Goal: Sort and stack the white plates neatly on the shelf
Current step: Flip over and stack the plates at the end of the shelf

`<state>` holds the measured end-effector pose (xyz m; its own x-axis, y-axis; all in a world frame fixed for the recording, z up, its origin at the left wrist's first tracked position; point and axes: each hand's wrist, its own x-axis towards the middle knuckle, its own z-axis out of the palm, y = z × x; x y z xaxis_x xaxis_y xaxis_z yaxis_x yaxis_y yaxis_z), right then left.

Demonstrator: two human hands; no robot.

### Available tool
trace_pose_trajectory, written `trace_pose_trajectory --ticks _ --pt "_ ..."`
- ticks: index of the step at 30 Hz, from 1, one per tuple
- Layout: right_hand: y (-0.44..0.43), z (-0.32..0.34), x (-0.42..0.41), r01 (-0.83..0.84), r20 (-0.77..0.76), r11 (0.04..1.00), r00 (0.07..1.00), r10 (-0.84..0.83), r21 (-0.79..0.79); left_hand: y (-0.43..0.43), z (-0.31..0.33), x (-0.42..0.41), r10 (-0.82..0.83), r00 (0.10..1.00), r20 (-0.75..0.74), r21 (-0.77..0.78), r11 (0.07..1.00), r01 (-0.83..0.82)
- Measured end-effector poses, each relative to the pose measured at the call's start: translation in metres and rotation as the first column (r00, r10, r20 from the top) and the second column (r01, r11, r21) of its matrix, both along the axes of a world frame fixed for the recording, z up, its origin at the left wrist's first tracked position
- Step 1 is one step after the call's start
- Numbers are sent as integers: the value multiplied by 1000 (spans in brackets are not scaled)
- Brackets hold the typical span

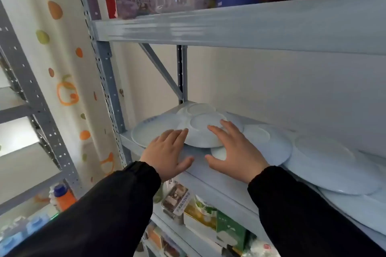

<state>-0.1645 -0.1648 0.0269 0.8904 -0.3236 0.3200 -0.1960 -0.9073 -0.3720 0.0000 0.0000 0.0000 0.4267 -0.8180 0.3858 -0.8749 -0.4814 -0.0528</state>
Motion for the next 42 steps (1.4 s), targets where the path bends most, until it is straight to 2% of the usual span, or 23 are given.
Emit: trace_pose_trajectory --ticks 4,12,17,29,34,38,42 --pt "-2 -1 -4 6 32 993 999 -3 -119 -14 -8 20 -68 997 39 -17 997 69" --pt "-4 -8 -6 40 11 993 999 -39 -111 -44 -10 26 -196 979 59 -18 980 197" --pt "-5 -11 -6 51 22 995 999 -49 -84 -59 -11 22 -213 977 32 29 977 212" --pt "-7 -11 -6 37 7 994 999 -37 -101 -62 -2 26 -186 979 84 43 982 182" --pt "-6 -11 -10 35 81 992 996 -25 -121 -57 7 31 -128 992 -16 -72 989 127" --pt "-4 -11 -11 43 189 990 982 -17 -133 -50 24 45 -78 990 -118 -221 974 51" --pt "-3 -14 -10 22 143 994 990 -7 -104 -37 40 54 -11 976 -220 -323 944 -62"
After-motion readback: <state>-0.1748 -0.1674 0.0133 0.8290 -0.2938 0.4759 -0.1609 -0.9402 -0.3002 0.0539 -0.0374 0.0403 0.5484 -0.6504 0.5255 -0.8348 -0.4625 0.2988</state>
